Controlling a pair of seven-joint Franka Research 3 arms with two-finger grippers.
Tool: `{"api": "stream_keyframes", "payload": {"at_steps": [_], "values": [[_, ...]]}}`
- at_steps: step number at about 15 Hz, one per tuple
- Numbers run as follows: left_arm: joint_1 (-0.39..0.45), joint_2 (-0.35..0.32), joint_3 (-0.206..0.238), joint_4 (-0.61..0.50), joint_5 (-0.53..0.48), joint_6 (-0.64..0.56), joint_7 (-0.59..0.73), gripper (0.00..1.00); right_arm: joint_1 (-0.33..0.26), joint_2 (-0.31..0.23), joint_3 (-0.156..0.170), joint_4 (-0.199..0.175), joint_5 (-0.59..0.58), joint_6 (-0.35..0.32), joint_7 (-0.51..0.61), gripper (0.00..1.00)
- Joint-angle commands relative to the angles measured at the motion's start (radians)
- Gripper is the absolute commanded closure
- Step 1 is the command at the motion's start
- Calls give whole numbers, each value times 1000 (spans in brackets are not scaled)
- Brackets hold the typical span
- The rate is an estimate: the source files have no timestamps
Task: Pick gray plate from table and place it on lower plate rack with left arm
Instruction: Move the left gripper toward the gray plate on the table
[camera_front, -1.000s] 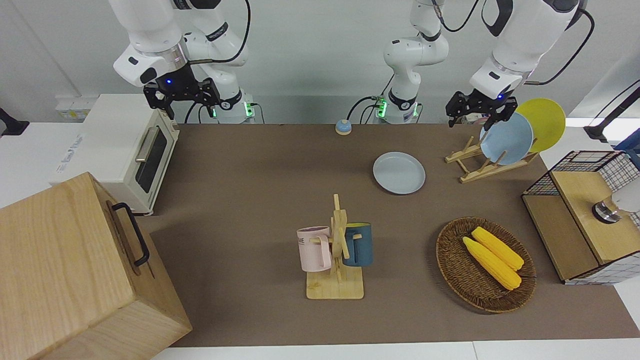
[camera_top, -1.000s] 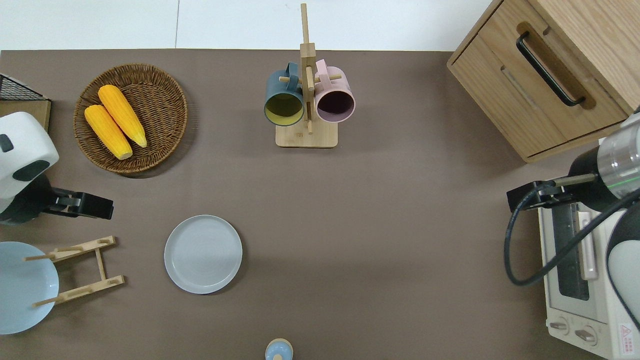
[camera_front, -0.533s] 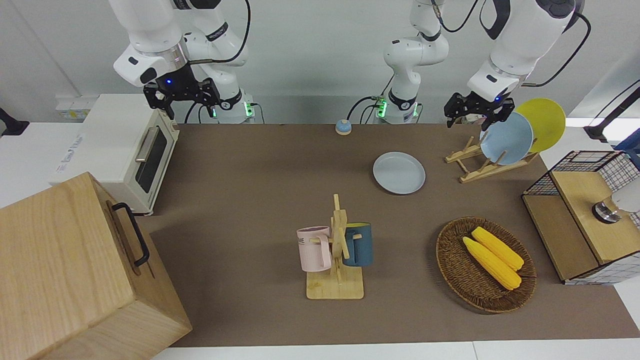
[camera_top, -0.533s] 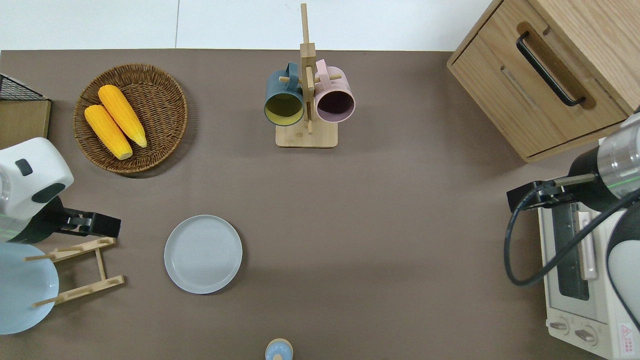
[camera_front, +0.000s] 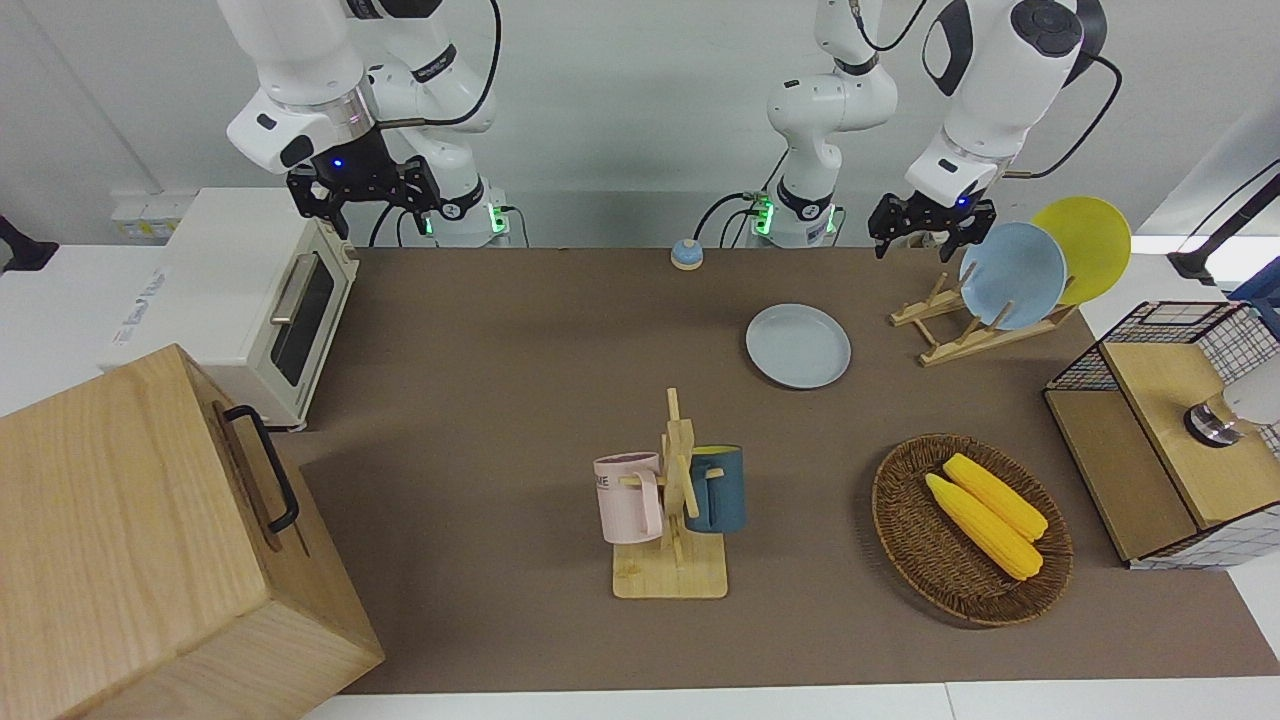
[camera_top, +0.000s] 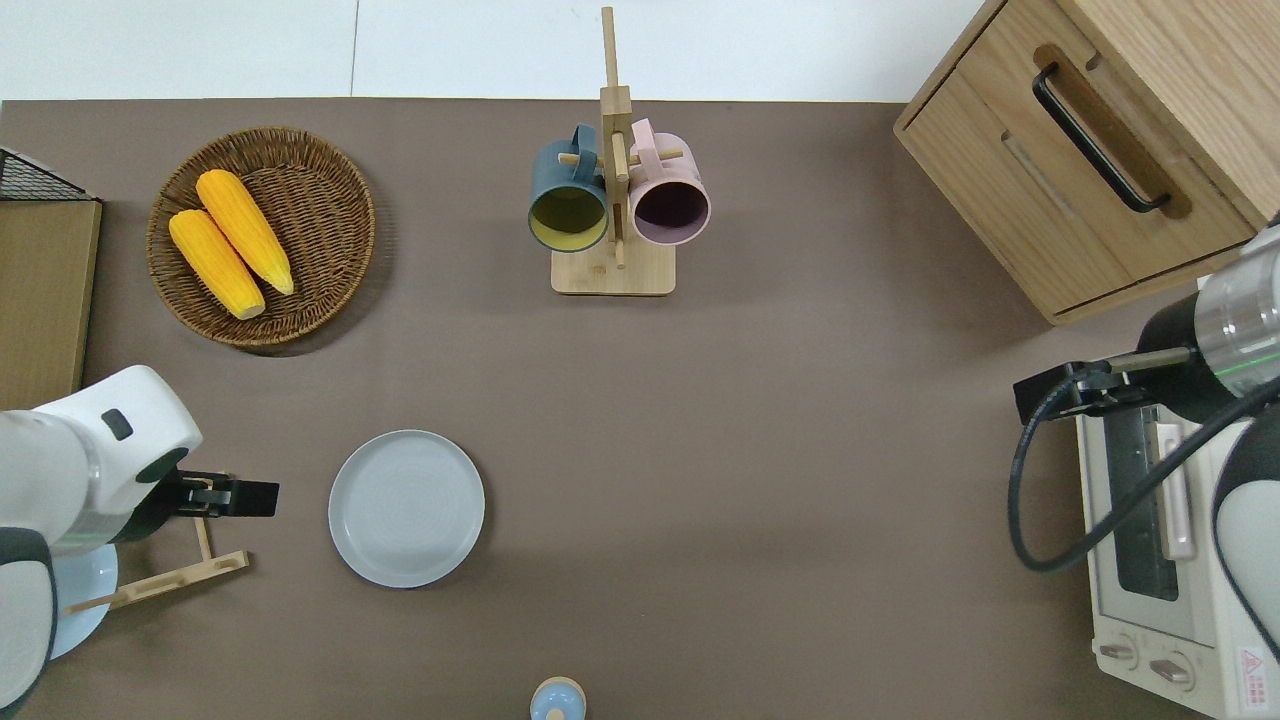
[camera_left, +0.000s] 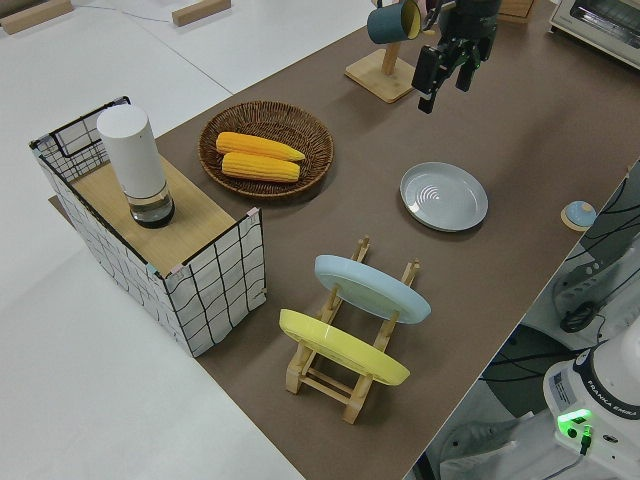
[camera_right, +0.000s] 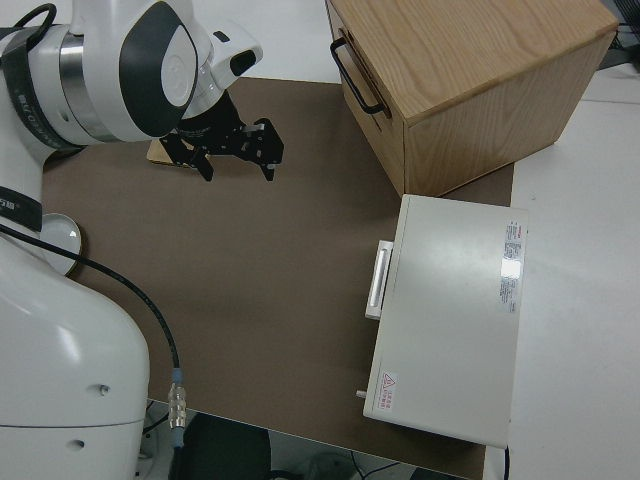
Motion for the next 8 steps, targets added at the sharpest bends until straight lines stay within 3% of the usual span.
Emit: {"api": "stream_keyframes", "payload": {"at_steps": [1, 8], "values": [[3, -57, 3, -170, -35, 155, -7, 7, -24, -2, 21, 7, -6, -11, 12, 17], [6, -44, 3, -363, -98, 405, -15, 9, -24, -2, 21, 7, -6, -11, 12, 17]]}}
